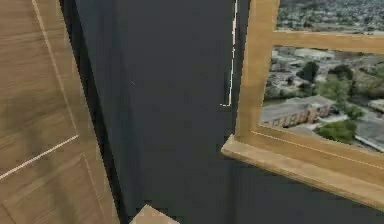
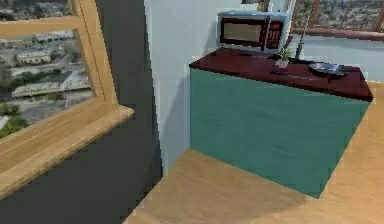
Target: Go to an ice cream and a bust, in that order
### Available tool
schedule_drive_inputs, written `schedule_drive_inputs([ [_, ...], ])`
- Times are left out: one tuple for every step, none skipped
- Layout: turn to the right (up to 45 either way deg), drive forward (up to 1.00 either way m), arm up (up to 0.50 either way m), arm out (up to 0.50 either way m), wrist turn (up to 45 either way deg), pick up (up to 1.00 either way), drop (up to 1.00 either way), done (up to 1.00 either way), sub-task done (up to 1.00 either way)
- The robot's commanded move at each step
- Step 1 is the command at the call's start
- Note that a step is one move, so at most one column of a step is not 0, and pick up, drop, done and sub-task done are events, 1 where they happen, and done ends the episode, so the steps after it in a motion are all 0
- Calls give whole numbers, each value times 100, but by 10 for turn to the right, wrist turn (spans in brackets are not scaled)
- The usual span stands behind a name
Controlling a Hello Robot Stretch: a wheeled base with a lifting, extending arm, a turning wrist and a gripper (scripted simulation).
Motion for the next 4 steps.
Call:
schedule_drive_inputs([
  [450, 0, 0, 0, 0, 0, 0, 0, 0],
  [450, 0, 0, 0, 0, 0, 0, 0, 0],
  [450, 0, 0, 0, 0, 0, 0, 0, 0],
  [240, 0, 0, 0, 0, 0, 0, 0, 0],
])
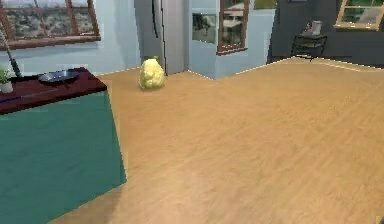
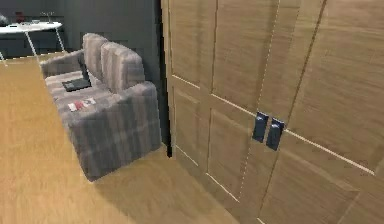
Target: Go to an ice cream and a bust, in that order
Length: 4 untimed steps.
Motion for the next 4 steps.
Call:
schedule_drive_inputs([
  [0, 100, 0, 0, 0, 0, 0, 0, 0],
  [30, 0, 0, 0, 0, 0, 0, 0, 0],
  [0, 55, 0, 0, 0, 0, 0, 0, 0],
  [-390, 0, 0, 0, 0, 0, 0, 0, 0],
])
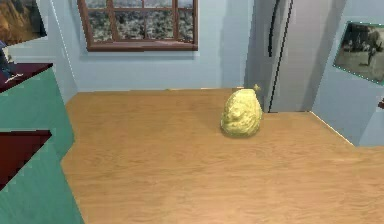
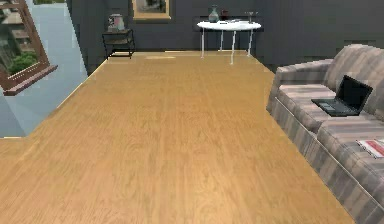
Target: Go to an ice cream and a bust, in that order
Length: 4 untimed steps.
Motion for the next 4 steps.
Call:
schedule_drive_inputs([
  [-30, 0, 0, 0, 0, 0, 0, 0, 0],
  [0, 100, 0, 0, 0, 0, 0, 0, 0],
  [-270, 0, 0, 0, 0, 0, 0, 0, 0],
  [0, 35, 0, 0, 0, 0, 0, 0, 0],
])
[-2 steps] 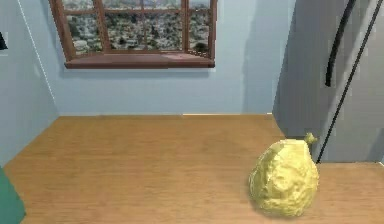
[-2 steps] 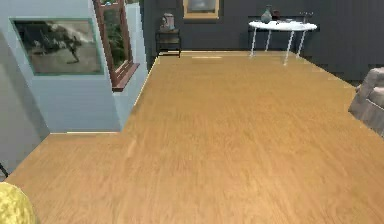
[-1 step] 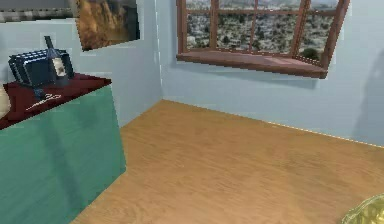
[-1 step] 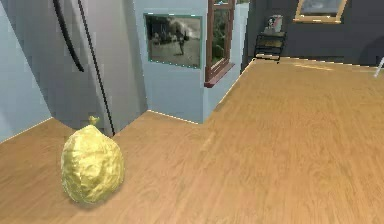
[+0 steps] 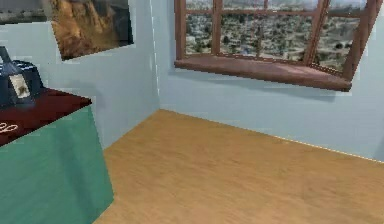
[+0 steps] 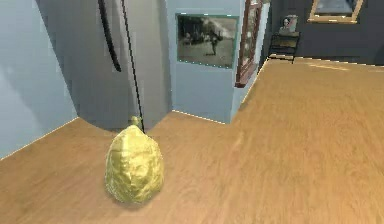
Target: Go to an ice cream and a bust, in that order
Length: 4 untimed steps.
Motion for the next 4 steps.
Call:
schedule_drive_inputs([
  [-420, 0, 0, 0, 0, 0, 0, 0, 0],
  [0, 30, 0, 0, 0, 0, 0, 0, 0],
  [-330, 0, 0, 0, 0, 0, 0, 0, 0],
  [0, 0, 0, 0, 0, 0, 0, 0, 100],
])
